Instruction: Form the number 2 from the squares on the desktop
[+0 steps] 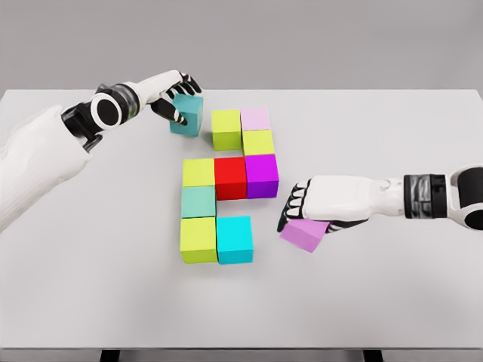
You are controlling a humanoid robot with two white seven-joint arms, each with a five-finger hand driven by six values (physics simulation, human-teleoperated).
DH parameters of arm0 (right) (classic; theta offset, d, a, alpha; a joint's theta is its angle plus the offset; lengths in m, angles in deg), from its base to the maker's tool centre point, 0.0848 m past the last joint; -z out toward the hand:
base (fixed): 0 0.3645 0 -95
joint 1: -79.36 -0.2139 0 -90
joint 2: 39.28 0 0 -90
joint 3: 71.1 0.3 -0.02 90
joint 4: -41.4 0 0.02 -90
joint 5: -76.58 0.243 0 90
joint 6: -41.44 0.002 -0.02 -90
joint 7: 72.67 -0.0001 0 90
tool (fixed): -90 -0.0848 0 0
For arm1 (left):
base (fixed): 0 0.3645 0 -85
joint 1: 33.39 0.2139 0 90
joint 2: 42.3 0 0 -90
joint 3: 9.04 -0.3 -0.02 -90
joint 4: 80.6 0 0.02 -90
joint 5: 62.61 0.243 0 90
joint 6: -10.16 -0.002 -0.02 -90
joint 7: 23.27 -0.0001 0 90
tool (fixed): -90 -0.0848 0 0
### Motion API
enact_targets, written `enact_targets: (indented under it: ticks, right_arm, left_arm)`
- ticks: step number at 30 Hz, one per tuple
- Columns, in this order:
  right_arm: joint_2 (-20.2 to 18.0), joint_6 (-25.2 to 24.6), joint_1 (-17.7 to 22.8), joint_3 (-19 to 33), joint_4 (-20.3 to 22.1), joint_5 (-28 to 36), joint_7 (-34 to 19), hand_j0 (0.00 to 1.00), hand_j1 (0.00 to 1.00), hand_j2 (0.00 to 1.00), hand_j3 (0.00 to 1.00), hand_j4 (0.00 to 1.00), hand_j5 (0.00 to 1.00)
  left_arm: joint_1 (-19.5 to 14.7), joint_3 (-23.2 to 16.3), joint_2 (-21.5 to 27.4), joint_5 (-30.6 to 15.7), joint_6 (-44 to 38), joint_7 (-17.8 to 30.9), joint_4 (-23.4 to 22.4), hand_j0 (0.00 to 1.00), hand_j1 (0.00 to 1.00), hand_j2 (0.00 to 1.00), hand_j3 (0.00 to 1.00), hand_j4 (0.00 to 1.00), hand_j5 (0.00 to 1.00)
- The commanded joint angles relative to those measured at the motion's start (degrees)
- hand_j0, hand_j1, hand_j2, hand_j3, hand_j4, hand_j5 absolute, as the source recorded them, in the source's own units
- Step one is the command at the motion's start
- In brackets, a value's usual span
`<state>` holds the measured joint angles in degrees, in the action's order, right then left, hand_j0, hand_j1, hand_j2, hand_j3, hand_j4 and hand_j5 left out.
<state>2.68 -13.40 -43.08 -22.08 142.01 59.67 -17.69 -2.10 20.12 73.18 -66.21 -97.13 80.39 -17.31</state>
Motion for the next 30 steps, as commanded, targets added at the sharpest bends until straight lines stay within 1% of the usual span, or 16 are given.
enact_targets:
  ticks: [1,3,4,13,14,15,16,17,19,21,22,23,25,26,27,30]
  right_arm:
    - [0.0,-0.2,0.0,-0.4,0.0,0.3,0.0,0.69,0.69,0.69,0.69,0.69,0.69]
    - [1.0,-0.2,-0.3,-1.4,0.0,0.3,0.0,0.69,0.69,0.69,0.69,0.69,0.69]
    - [1.5,-0.2,-0.4,-2.0,0.0,0.3,0.0,0.69,0.69,0.69,0.69,0.69,0.69]
    - [2.2,-0.2,-0.8,-3.0,0.1,0.2,0.0,0.69,0.69,0.69,0.69,0.69,0.69]
    - [2.6,-0.2,-1.1,-3.3,0.1,0.2,0.0,0.70,0.70,0.70,0.70,0.70,0.70]
    - [2.8,-0.2,-1.8,-4.5,0.1,0.2,0.0,0.70,0.70,0.70,0.70,0.70,0.70]
    - [2.9,-0.2,-2.1,-4.8,0.1,0.2,0.0,0.70,0.70,0.70,0.70,0.70,0.70]
    - [2.9,-0.2,-2.2,-4.8,0.1,0.2,0.0,0.70,0.70,0.70,0.70,0.70,0.70]
    - [2.9,-0.2,-2.3,-4.9,0.1,0.2,0.0,0.70,0.70,0.70,0.70,0.70,0.70]
    - [2.9,-0.2,-2.4,-4.9,0.1,0.2,0.0,0.71,0.71,0.71,0.71,0.71,0.71]
    - [2.9,-0.2,-2.5,-4.9,0.1,0.2,0.0,0.71,0.71,0.71,0.71,0.71,0.71]
    - [2.9,-0.2,-2.5,-4.9,0.1,0.2,0.0,0.71,0.71,0.71,0.71,0.71,0.71]
    - [2.9,-0.2,-2.6,-4.9,0.1,0.2,0.0,0.75,0.75,0.75,0.75,0.75,0.75]
    - [2.9,-0.2,-2.6,-4.8,0.1,0.1,0.0,0.85,0.85,0.85,0.85,0.85,0.85]
    - [2.9,-0.2,-2.8,-4.6,0.1,0.2,0.0,1.00,1.00,1.00,1.00,1.00,1.00]
    - [2.9,-0.2,-3.0,-4.5,0.1,0.2,0.0,1.00,1.00,1.00,1.00,1.00,1.00]
  left_arm:
    - [0.0,-0.1,0.0,0.1,0.1,0.0,0.1,0.78,0.78,0.78,0.78,0.78,0.78]
    - [0.1,-0.2,0.2,0.1,0.1,0.0,0.8,0.82,0.82,0.82,0.82,0.82,0.82]
    - [0.1,-0.2,0.3,0.1,0.1,0.0,1.2,0.85,0.85,0.85,0.85,0.85,0.85]
    - [0.5,-0.4,0.6,0.1,0.1,0.0,1.8,0.91,0.91,0.91,0.91,0.91,0.91]
    - [0.5,-0.4,1.4,0.1,0.1,0.0,2.5,0.95,0.95,0.95,0.95,0.95,0.95]
    - [0.5,-0.4,4.0,0.1,0.3,0.0,4.2,1.00,1.00,1.00,1.00,1.00,1.00]
    - [0.5,-0.3,7.1,-0.1,2.5,0.0,6.2,1.00,1.00,1.00,1.00,1.00,1.00]
    - [0.8,-0.3,10.1,-0.2,5.4,0.2,7.0,1.00,1.00,1.00,1.00,1.00,1.00]
    - [2.3,-0.4,16.2,-0.3,17.4,0.3,6.7,1.00,1.00,1.00,1.00,1.00,1.00]
    - [2.5,-1.7,18.5,0.0,23.6,0.3,5.5,1.00,1.00,1.00,1.00,1.00,1.00]
    - [2.6,-2.4,18.5,0.7,24.2,0.5,5.1,1.00,1.00,1.00,1.00,1.00,1.00]
    - [2.6,-3.7,18.5,2.1,23.9,0.5,4.9,1.00,1.00,1.00,1.00,1.00,1.00]
    - [2.6,-4.3,17.6,10.1,23.8,0.5,2.0,1.00,1.00,1.00,1.00,1.00,1.00]
    - [2.6,-4.3,16.0,17.3,23.7,0.4,1.0,1.00,1.00,1.00,1.00,1.00,1.00]
    - [2.6,-4.0,15.2,19.0,23.4,0.3,-0.1,1.00,1.00,1.00,1.00,1.00,1.00]
    - [2.6,-4.3,15.2,22.1,24.1,0.0,-1.1,1.00,1.00,1.00,1.00,1.00,1.00]
